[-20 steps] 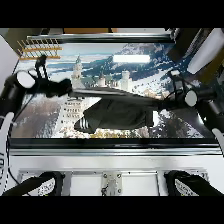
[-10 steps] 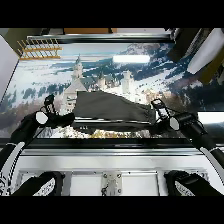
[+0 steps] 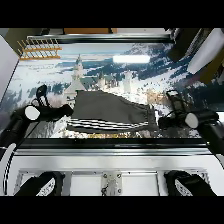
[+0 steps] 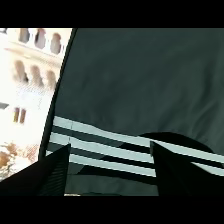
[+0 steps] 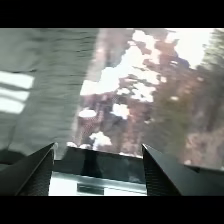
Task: Fold the clothes and pants, and hang the long-sleeved shirts on hangers.
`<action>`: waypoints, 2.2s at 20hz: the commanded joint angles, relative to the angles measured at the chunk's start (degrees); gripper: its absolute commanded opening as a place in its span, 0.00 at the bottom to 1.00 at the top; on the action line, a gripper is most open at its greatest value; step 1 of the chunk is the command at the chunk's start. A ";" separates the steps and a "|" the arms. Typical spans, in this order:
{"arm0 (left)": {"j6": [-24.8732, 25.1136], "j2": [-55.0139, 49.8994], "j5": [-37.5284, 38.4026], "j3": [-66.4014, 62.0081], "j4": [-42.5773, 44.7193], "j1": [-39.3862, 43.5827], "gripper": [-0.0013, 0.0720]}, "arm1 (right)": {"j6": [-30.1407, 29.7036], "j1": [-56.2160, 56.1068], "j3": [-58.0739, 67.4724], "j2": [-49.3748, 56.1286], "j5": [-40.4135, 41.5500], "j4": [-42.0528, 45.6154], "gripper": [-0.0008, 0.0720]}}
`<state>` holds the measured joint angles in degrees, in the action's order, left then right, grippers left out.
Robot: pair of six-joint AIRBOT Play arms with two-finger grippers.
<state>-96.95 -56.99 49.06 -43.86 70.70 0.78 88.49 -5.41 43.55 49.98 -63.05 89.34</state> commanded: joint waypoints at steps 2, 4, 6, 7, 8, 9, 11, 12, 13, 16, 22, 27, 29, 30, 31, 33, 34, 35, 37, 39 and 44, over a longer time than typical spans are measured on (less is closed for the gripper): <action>-0.02 5.86 2.69 -2.40 -0.31 1.75 0.72 | -7.06 17.16 -0.15 -1.29 -0.66 -16.13 0.82; -0.61 6.93 3.50 -2.40 -0.31 4.55 0.40 | -15.54 24.28 -1.33 3.72 -0.72 -30.14 0.88; -0.63 7.15 3.23 -2.45 -0.31 8.35 0.02 | -22.62 29.59 -1.44 11.78 -2.49 -40.00 1.00; -0.63 6.86 3.19 -2.45 -0.31 10.45 0.02 | -24.92 31.34 -1.44 15.85 -3.08 -43.36 1.00; -0.70 6.45 3.23 -2.45 -0.28 12.61 0.02 | -27.78 32.81 -1.44 20.24 -3.48 -46.66 1.00; -1.31 5.79 3.21 -2.45 -0.33 14.43 0.02 | -30.49 33.22 -1.42 24.37 -3.69 -49.37 1.00; -2.73 4.11 3.17 -2.45 -0.31 17.55 0.02 | -34.67 32.70 -1.18 30.67 -3.91 -52.22 1.00; -3.34 3.39 3.21 -2.45 -0.31 18.64 0.02 | -35.74 31.85 -0.94 33.20 -3.89 -52.52 1.00; -3.93 2.60 3.19 -2.58 -0.33 19.47 0.02 | -36.52 30.64 -0.50 35.21 -3.89 -52.52 1.00; -4.22 0.46 3.45 -4.37 -0.33 20.92 0.02 | -36.65 25.97 1.33 38.64 -3.45 -52.54 1.00; -4.24 -3.39 3.54 -10.10 -0.31 21.38 0.02 | -32.79 15.58 5.29 43.08 -0.20 -56.28 0.99; -4.22 -3.96 4.39 -10.54 -0.28 21.38 0.02 | -36.24 10.80 8.07 44.94 -0.24 -58.80 0.22; -4.22 -3.96 4.87 -10.54 -0.26 21.38 0.02 | -37.11 10.03 9.62 44.61 -0.66 -58.75 0.03; -4.24 -3.96 4.98 -10.54 -0.24 21.38 0.02 | -37.07 10.08 10.75 43.89 -0.90 -58.47 0.03; -4.24 -3.96 4.96 -10.54 -0.26 21.38 0.02 | -35.54 10.86 12.44 42.42 -0.81 -57.07 0.03; -4.22 -3.96 4.96 -10.54 -0.24 21.38 0.02 | -29.42 14.80 16.90 37.59 -0.28 -50.66 0.03; -4.22 -3.96 4.94 -10.54 -0.24 21.38 0.02 | -25.79 17.99 19.19 34.53 0.46 -46.36 0.03; -4.24 -3.96 4.94 -10.54 -0.24 21.38 0.02 | -22.62 21.64 20.68 31.45 1.68 -42.69 0.03; -4.22 -3.96 4.94 -10.54 -0.22 21.38 0.02 | -16.37 31.08 21.22 24.87 5.46 -37.88 0.03; -4.22 -3.96 4.79 -10.51 -0.22 21.38 0.02 | -11.56 41.51 21.20 19.82 6.95 -33.88 0.03; -4.22 -3.96 4.76 -10.51 -0.20 21.38 0.02 | -1.73 62.25 15.69 13.22 5.92 -25.99 0.03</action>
<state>-101.16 -60.90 53.84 -54.35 70.46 22.13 79.70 46.37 62.13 67.00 -57.06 58.00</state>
